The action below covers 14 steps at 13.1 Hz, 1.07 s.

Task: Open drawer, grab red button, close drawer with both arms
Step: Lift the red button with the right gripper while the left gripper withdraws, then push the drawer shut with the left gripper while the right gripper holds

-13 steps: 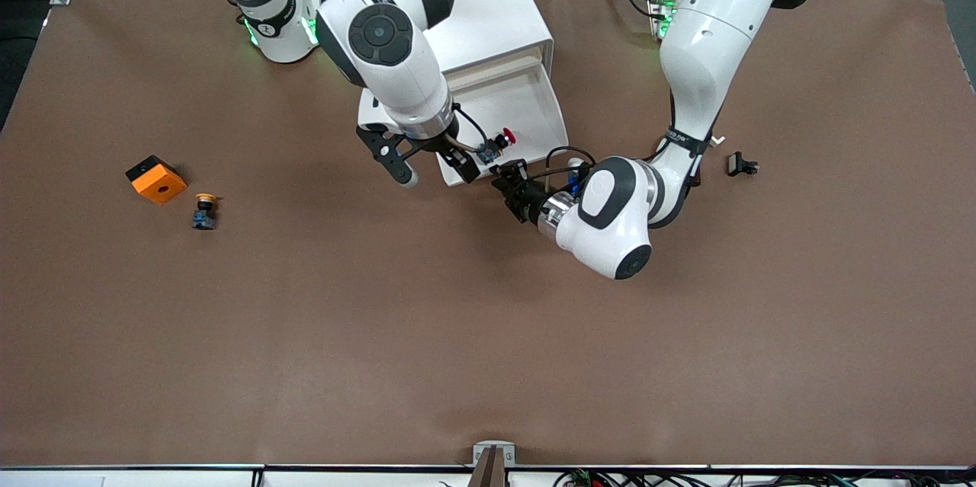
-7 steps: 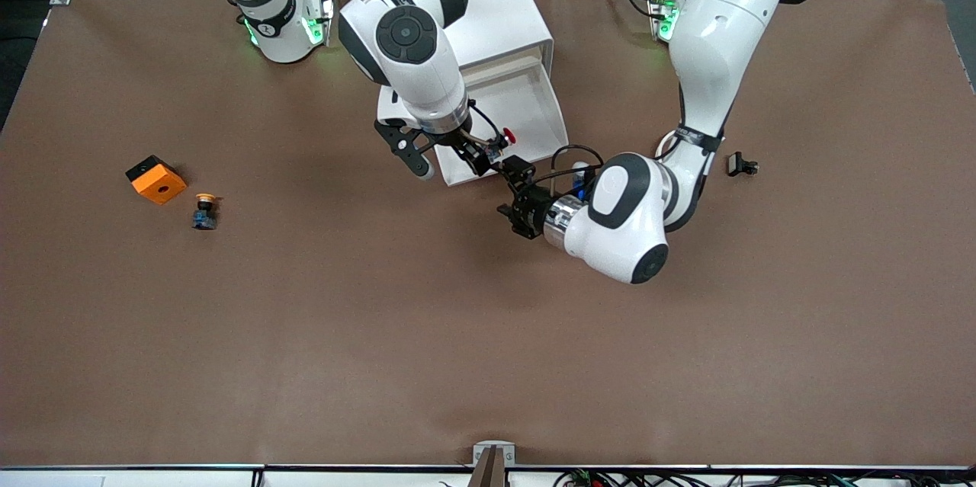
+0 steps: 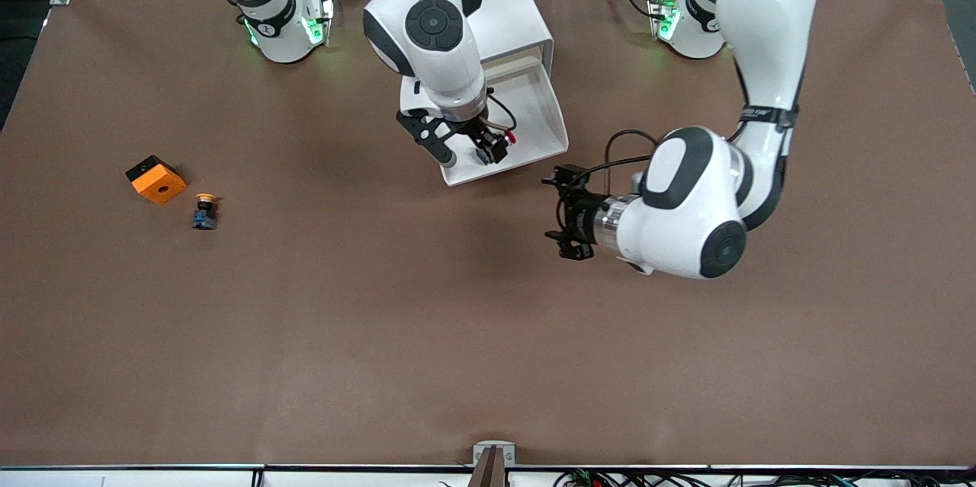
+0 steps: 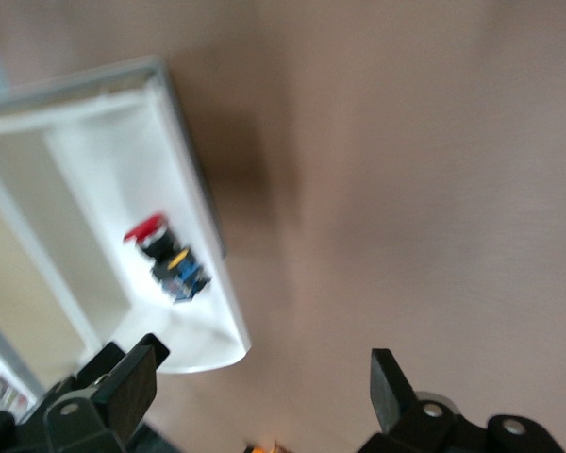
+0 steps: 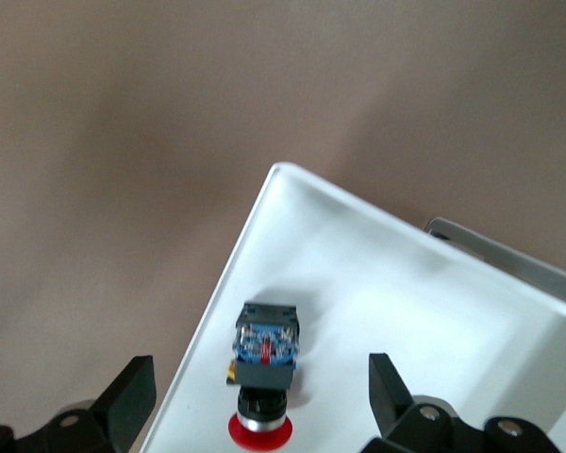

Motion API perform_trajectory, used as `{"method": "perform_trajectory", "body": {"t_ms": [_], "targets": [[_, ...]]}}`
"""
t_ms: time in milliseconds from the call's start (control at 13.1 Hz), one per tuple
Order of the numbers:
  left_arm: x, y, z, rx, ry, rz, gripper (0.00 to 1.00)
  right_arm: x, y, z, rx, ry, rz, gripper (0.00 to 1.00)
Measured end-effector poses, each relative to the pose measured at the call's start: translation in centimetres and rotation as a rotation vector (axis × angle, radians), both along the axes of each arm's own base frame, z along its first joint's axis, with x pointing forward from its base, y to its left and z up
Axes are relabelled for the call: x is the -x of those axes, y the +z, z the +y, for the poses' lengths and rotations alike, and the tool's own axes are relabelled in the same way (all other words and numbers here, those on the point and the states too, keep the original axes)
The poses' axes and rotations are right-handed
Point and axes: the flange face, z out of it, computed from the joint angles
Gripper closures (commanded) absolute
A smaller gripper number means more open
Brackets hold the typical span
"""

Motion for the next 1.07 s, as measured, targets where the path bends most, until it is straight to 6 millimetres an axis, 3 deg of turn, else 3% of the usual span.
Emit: {"method": "perform_trajectory", "body": {"t_ms": [306,460,689,1072], "targets": [[-0.2,8.3,7.1,-0.01,-0.347,-0.27,0.0,0.4,-0.4,0.4,-0.001,0.008,-0.003,0.0],[0.6,11.6,9.3,-0.048,-0.582,-0.382,0.0,0.2,-1.1,0.3,0.0,0.004,-0.007,0.0],[1.2,14.1,11.0,-0.067,-0.904,-0.488,0.0,-0.3,-2.9,0.6,0.01,0.002,-0.003,0.0],[2.0,17.6,14.4,-0.035,-1.364,-0.587,0.0,-0.6,-4.2,1.0,0.021,0.003,0.004,0.0]]}}
